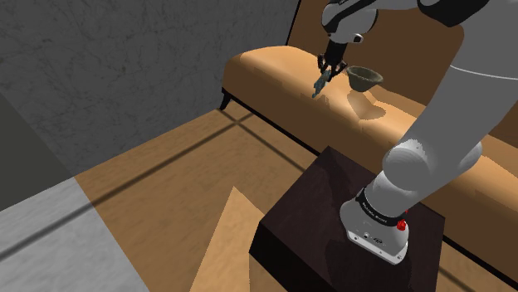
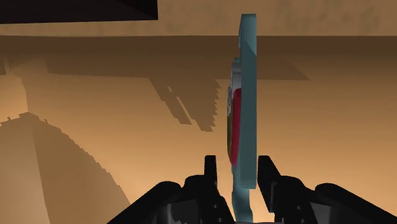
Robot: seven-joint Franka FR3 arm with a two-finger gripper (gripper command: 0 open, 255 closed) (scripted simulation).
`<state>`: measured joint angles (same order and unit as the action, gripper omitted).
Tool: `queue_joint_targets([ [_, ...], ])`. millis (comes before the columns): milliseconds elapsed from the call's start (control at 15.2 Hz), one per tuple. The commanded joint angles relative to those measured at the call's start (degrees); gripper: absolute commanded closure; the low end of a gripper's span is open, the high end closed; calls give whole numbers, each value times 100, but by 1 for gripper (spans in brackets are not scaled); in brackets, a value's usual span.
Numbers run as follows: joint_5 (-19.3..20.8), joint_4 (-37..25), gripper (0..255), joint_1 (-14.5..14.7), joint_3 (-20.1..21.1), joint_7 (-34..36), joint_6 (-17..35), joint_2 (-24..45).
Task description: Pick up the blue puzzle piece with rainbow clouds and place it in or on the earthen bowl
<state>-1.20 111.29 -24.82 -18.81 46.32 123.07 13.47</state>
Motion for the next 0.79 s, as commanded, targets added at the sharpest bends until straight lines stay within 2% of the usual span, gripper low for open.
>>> queue_joint_targets([
  [0,0,0,255,0,0,0,0,0],
  [462,0,0,255,0,0,0,0,0],
  [726,51,-145,255,14,-14,23,-275,-137],
])
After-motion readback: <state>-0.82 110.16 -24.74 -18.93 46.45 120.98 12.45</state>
